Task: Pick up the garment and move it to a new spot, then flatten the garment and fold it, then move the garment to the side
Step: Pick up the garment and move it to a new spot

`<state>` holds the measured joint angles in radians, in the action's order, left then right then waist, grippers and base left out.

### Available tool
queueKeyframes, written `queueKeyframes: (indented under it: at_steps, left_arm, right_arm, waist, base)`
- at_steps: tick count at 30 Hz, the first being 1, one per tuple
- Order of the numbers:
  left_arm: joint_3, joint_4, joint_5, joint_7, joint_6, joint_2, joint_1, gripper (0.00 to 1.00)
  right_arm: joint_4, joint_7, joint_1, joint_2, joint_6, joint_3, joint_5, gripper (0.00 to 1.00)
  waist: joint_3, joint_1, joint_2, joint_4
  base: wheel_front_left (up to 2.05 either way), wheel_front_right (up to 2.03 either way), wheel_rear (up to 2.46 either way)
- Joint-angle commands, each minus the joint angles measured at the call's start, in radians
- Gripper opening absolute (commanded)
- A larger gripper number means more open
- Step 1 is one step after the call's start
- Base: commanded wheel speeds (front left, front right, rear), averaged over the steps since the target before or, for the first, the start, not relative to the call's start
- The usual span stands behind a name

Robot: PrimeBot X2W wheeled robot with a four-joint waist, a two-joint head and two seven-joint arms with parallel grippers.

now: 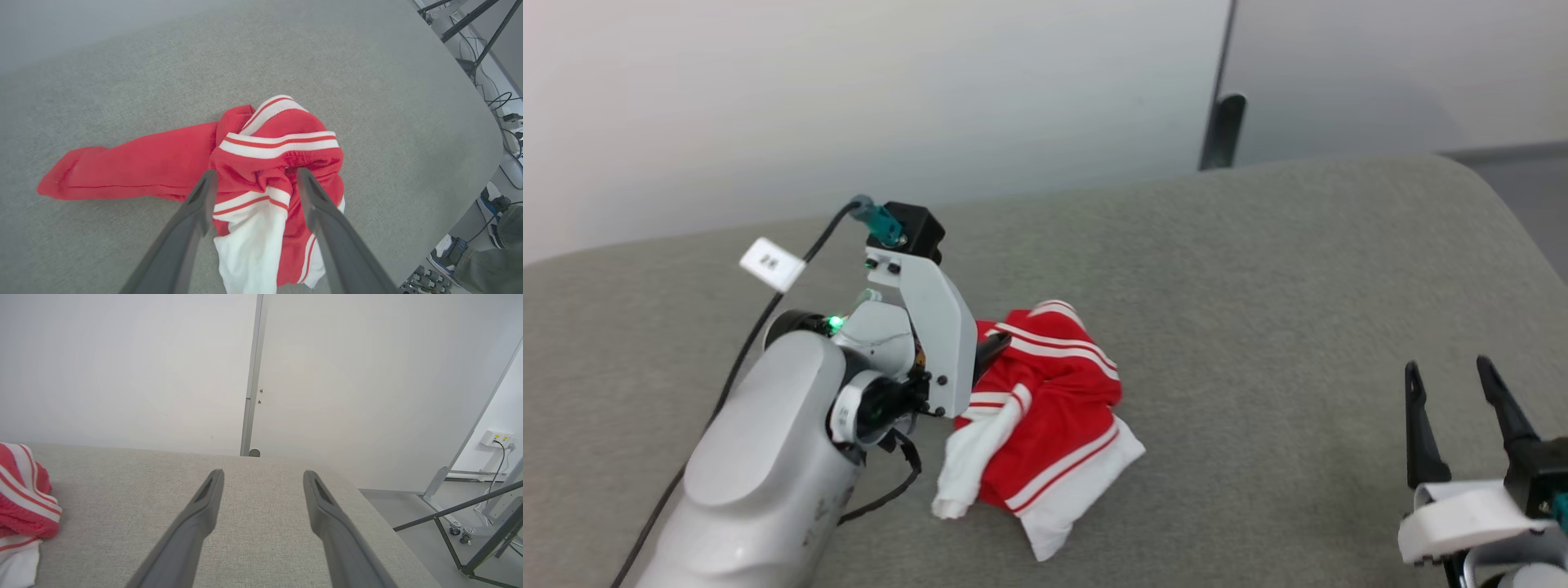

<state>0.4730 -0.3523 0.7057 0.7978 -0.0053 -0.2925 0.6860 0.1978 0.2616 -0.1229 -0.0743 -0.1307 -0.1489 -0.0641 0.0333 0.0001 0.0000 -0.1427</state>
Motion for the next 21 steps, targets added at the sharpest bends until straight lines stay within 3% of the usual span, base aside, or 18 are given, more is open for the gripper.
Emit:
queueKeyframes:
  at_steps: [1, 11, 21]
  left_arm:
    - [-0.006, 0.008, 0.005, -0.012, -0.008, -0.003, -0.013, 1.0]
    - [-0.091, 0.07, 0.001, -0.356, -0.078, -0.035, -0.126, 1.0]
    - [-0.157, 0.039, -0.027, -0.704, -0.103, -0.057, -0.268, 1.0]
  right_arm:
    - [0.0, 0.005, 0.02, -0.003, 0.0, 0.004, -0.002, 1.0]
    - [0.01, 0.003, 0.053, -0.017, 0.0, 0.032, 0.017, 1.0]
    - [0.016, 0.003, 0.083, -0.018, 0.0, 0.041, 0.015, 1.0]
  waist:
    - [-0.04, -0.0001, 0.0, 0.044]
    - [-0.088, -0.0001, 0.0, 0.126]
    - [-0.116, -0.0001, 0.0, 0.188]
  base:
    - [0.0, 0.0, 0.0]
    - [0.0, 0.0, 0.0]
    - [0.0, 0.0, 0.0]
